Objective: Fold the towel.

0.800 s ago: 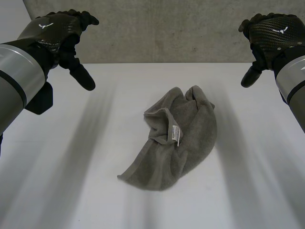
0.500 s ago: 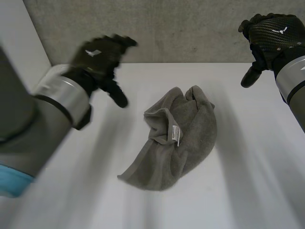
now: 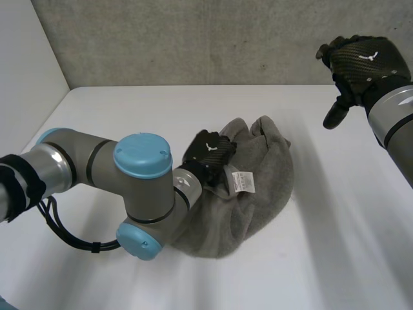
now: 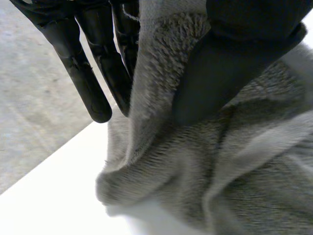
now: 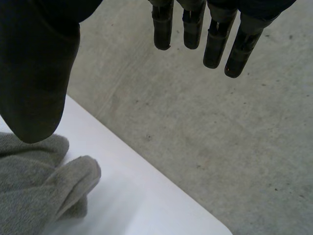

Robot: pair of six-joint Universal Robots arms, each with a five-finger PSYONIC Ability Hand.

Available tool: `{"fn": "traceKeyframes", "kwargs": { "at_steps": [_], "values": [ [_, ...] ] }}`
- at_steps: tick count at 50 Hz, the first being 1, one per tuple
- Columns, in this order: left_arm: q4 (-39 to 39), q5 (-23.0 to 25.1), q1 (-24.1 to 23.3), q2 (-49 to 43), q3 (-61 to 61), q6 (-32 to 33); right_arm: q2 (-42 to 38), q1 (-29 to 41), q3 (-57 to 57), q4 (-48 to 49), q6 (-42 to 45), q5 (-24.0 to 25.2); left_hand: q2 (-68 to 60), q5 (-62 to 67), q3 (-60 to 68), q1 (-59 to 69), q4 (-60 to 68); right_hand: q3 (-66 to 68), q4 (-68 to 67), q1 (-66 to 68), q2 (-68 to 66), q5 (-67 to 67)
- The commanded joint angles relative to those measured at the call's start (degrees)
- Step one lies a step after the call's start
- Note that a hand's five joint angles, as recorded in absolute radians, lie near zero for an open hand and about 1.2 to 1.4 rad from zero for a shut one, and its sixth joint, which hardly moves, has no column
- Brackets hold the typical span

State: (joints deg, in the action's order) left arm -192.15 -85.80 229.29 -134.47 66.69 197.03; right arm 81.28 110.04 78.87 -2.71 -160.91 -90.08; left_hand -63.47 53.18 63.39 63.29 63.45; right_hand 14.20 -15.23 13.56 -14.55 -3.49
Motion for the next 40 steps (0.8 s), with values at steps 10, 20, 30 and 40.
{"fn": "traceKeyframes", "kwargs": {
  "at_steps": [10,20,30,40],
  "values": [
    [-1.48,-6.41,18.36,30.48,29.52,0.46,-6.39,1.05,1.02,-5.36,17.28,3.85,-16.53,16.82,16.61,16.71,16.55,-4.2,5.23,-3.56,4.55,3.49],
    [-1.57,7.4,34.47,36.12,44.23,1.43,-11.2,0.88,-7.03,-5.72,18.36,32.03,-16.53,16.82,16.61,16.71,16.55,-4.2,5.23,-3.56,4.55,3.49],
    [-6.3,8.46,44.21,39.11,46.96,1.87,-39.75,3.24,-38.05,-15.64,13.67,30.68,-16.53,16.82,16.61,16.71,16.55,-4.2,5.23,-3.56,4.55,3.49],
    [-10.88,8.46,48.18,32.7,38.34,1.87,-45.07,4.13,-43.71,-19.17,22.04,23.46,-16.53,16.82,16.61,16.71,16.55,-4.2,5.23,-3.56,4.55,3.49]
  ]
}}
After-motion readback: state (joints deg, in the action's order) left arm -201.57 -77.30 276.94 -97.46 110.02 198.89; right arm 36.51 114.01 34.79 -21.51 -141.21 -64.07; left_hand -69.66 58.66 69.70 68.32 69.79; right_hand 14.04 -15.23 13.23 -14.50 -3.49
